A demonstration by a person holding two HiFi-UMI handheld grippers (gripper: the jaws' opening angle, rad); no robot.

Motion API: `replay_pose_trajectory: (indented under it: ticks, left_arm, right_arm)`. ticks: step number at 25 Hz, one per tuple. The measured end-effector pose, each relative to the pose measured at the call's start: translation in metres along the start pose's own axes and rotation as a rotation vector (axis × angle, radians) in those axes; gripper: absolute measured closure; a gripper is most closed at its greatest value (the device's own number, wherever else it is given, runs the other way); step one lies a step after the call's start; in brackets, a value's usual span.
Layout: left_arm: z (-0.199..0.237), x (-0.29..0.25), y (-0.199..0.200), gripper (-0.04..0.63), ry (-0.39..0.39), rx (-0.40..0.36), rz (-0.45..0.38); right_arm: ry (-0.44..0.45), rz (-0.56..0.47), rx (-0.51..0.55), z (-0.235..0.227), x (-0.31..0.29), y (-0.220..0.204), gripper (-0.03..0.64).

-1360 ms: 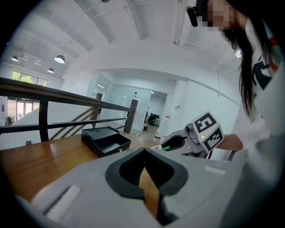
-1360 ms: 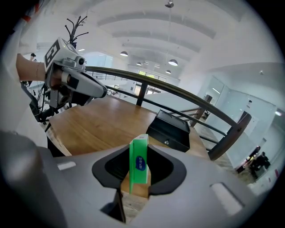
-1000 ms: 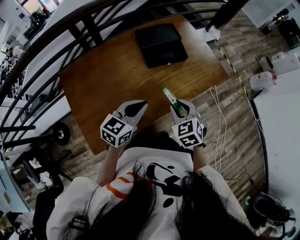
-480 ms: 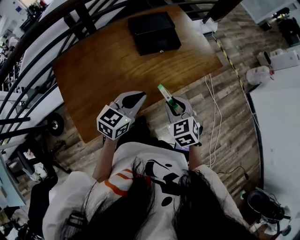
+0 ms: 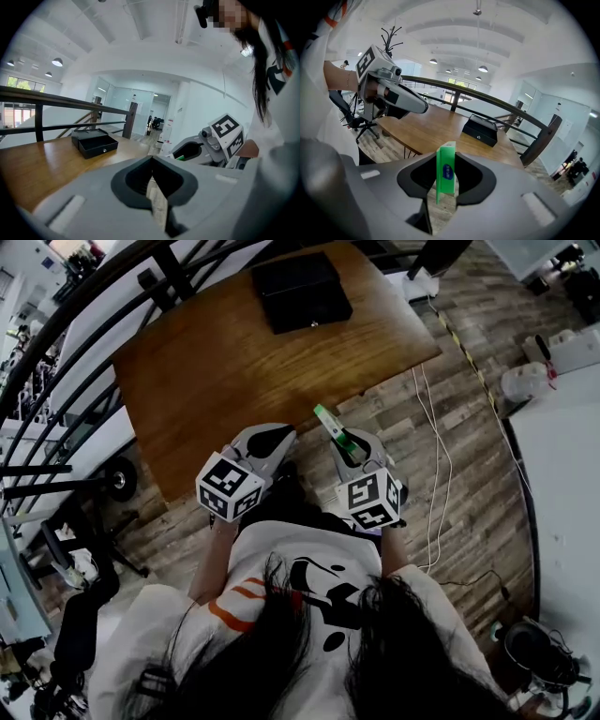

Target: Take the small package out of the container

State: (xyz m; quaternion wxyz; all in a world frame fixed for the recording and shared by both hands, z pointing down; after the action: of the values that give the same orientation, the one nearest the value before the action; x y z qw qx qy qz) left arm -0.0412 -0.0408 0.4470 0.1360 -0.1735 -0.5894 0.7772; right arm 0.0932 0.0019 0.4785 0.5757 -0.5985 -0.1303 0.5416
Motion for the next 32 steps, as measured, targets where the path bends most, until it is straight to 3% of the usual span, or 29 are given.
replay_pose_trajectory:
  ticks: [19,32]
  left_arm:
    - [-0.122,0.058,-0.037,0.595,0.080,-0.024,0.003]
    - [-0.126,0.077,-0.033,0.595,0.066,-0.048,0.012]
  right_arm:
    - [0.047,-0.073,0.021,0.065,0.099,-0.038,0.494]
    - [0.056,-0.092,0.021,0.087,0.097,-0.027,0.494]
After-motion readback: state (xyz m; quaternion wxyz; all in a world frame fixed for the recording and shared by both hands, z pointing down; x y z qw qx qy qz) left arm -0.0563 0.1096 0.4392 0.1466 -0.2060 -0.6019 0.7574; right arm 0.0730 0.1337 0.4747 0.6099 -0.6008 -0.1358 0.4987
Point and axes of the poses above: the fingertips, and each gripper's own axes: x backward along the fingers, z to its left, y out of its top, the point moved 5 cm from there along x, backward along the fingers, and after that the axes turned 12 degrees about -z, right-handed, at the moved point
